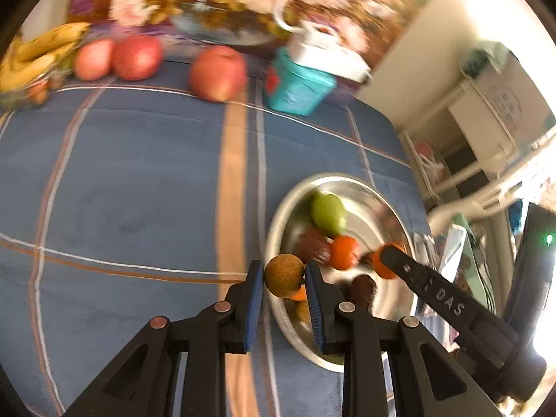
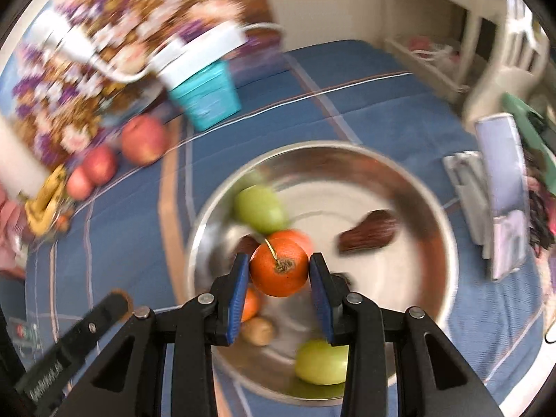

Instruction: Organize fruits

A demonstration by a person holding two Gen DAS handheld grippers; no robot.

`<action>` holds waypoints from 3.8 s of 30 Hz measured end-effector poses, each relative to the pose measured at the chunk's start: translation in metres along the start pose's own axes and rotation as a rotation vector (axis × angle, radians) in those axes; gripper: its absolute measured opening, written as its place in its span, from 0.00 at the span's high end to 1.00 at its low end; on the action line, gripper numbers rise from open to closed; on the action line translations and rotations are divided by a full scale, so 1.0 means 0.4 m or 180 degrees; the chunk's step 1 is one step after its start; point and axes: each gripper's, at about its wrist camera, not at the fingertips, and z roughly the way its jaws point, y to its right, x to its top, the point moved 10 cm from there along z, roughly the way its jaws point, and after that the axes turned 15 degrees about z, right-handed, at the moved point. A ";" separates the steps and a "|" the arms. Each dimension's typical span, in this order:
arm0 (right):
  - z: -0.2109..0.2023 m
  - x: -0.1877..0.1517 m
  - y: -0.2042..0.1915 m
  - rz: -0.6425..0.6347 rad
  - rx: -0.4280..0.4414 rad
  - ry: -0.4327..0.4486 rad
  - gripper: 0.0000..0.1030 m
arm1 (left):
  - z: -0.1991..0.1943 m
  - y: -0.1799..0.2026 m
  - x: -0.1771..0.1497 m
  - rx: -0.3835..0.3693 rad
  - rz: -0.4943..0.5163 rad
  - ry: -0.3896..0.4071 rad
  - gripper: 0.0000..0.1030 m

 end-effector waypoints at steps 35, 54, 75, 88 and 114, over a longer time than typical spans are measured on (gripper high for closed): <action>0.017 0.011 0.048 0.0118 -0.0091 -0.0082 0.22 | 0.053 -0.127 -0.073 0.0616 -0.0267 -0.0425 0.04; 0.051 -0.042 -0.044 -0.0533 -0.0128 0.0052 0.02 | -0.036 -0.350 -0.058 0.1656 -0.0284 -0.0192 0.00; 0.031 -0.110 -0.100 -0.0801 -0.0190 0.0277 0.02 | -0.101 -0.359 -0.099 0.2003 -0.0252 -0.0105 0.00; -0.026 -0.165 -0.060 -0.0876 -0.0223 0.0420 0.02 | -0.214 -0.317 -0.206 0.2153 -0.0122 -0.0053 0.00; -0.101 -0.260 -0.046 -0.1122 -0.0112 0.0543 0.02 | -0.259 -0.276 -0.280 0.1988 0.0091 -0.0086 0.00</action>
